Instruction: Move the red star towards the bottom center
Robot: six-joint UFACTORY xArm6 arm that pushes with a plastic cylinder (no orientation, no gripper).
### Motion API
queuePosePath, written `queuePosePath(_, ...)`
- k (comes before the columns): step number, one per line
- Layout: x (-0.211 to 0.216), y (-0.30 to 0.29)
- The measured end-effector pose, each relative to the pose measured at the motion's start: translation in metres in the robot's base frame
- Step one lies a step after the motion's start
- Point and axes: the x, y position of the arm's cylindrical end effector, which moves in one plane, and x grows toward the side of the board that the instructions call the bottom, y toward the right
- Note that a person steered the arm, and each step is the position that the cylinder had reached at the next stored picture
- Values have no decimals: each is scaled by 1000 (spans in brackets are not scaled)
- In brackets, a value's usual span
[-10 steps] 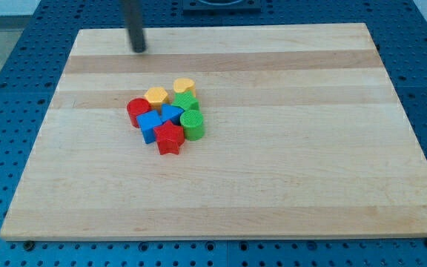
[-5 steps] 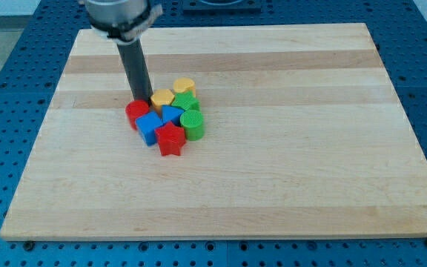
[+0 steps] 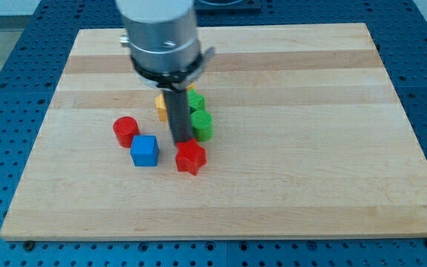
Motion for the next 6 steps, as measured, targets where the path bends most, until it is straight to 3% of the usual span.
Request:
queuePosePath(2,4,10)
queuePosePath(3,37,14)
queuePosePath(4,41,14)
queuePosePath(6,-23,-26)
